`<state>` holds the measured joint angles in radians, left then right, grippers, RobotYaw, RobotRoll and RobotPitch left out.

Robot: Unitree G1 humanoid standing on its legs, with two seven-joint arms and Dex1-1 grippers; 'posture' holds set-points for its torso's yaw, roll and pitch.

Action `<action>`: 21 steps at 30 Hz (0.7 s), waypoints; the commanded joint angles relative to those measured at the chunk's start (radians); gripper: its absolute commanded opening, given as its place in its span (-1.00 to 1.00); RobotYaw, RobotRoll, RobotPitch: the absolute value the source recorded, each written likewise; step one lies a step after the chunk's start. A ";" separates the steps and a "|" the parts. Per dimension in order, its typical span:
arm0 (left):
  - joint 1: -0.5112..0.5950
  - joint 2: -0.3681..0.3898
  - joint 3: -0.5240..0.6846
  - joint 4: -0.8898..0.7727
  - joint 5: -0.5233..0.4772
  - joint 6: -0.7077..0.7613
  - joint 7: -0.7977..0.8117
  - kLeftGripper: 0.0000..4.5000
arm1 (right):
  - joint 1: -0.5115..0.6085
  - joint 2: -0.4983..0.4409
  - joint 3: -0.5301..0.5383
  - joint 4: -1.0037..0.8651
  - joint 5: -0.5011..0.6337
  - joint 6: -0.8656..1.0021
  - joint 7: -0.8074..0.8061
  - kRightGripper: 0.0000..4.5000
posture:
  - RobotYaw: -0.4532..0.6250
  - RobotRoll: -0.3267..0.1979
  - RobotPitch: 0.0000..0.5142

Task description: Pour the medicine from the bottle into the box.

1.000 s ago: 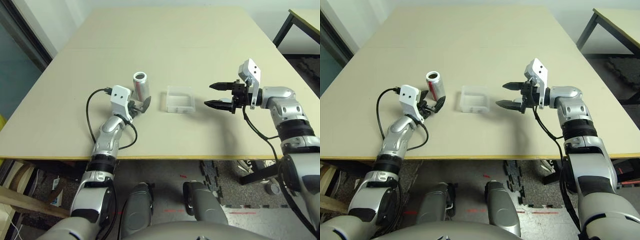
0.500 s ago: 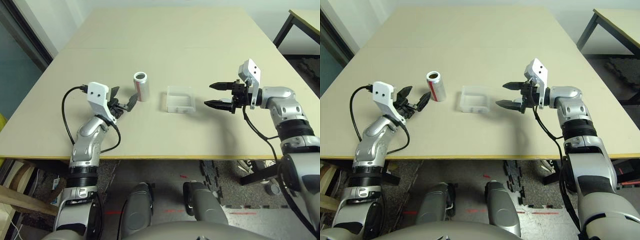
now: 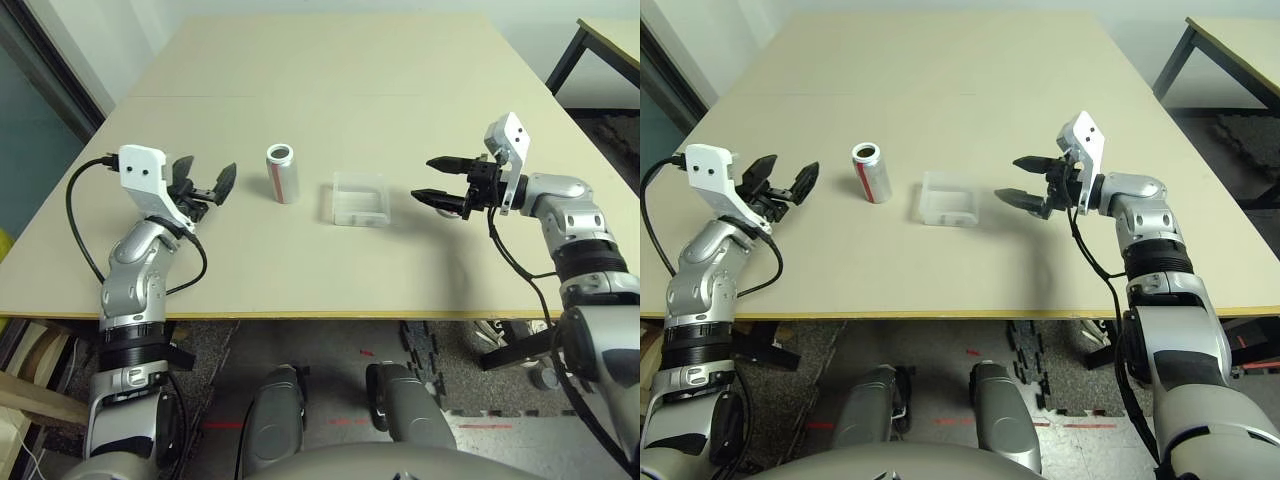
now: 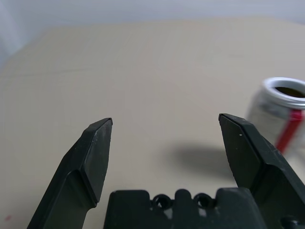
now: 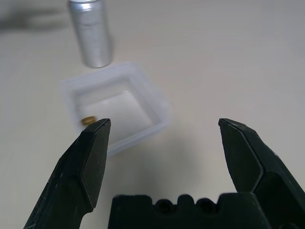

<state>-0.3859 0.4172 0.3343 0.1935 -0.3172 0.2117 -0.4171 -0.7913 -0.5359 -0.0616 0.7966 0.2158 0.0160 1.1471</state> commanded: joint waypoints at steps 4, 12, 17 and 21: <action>-0.052 0.049 0.053 0.120 0.024 -0.051 0.081 0.99 | 0.004 0.009 -0.084 0.047 0.004 -0.027 -0.205 1.00 | -0.26 0.25 -0.58; -0.119 0.099 0.073 0.273 0.029 -0.105 0.112 0.99 | 0.024 -0.009 -0.141 0.075 -0.006 -0.076 -0.402 1.00 | -0.30 0.25 -0.59; -0.172 0.129 0.068 0.371 0.046 -0.146 0.112 0.99 | 0.057 -0.032 -0.181 0.085 -0.007 -0.104 -0.515 1.00 | -0.32 0.25 -0.58; -0.198 0.148 0.061 0.447 0.063 -0.180 0.111 0.99 | 0.094 -0.041 -0.193 0.071 -0.013 -0.130 -0.566 1.00 | -0.34 0.25 -0.57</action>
<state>-0.5795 0.5545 0.4031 0.6072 -0.2700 0.0472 -0.3058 -0.7168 -0.5706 -0.2451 0.8678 0.2090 -0.0952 0.5980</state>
